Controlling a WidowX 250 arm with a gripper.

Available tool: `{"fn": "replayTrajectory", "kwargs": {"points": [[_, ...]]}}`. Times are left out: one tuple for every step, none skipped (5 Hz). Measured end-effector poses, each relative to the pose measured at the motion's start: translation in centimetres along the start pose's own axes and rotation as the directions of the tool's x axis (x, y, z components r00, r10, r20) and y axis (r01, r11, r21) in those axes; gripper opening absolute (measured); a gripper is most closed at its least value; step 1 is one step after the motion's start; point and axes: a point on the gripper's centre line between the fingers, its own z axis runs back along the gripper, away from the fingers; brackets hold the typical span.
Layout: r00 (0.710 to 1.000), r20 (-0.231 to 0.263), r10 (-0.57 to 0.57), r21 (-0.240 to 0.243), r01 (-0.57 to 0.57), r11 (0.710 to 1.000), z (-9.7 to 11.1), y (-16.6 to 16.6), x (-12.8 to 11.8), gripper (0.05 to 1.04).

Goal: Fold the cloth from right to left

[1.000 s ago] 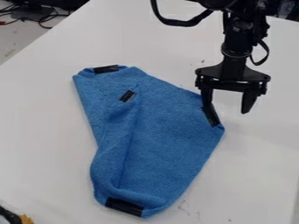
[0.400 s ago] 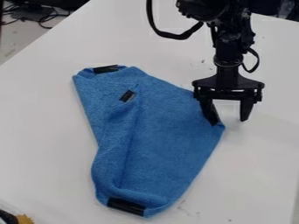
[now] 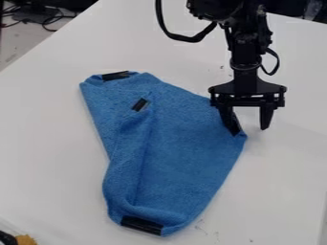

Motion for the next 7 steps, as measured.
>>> {"fn": "replayTrajectory", "kwargs": {"points": [[1.000,0.005,0.015,-0.002,-0.015,1.000,-0.1,0.3,0.5,0.596],[1.000,0.017,0.006,0.021,-0.006,1.000,-0.2,0.5,1.0,0.327],[0.999,0.005,0.041,0.092,-0.042,0.995,-0.4,0.3,1.4,0.224],[0.999,-0.011,0.044,0.122,-0.042,0.992,-0.6,-0.2,1.8,0.465],[0.998,-0.013,0.055,0.125,-0.053,0.991,-0.8,-0.5,1.9,0.768],[0.998,-0.011,0.068,0.123,-0.067,0.990,-1.0,-0.5,1.7,0.975],[0.997,0.006,0.080,0.119,-0.080,0.990,-1.2,-0.4,1.6,0.921]]}}
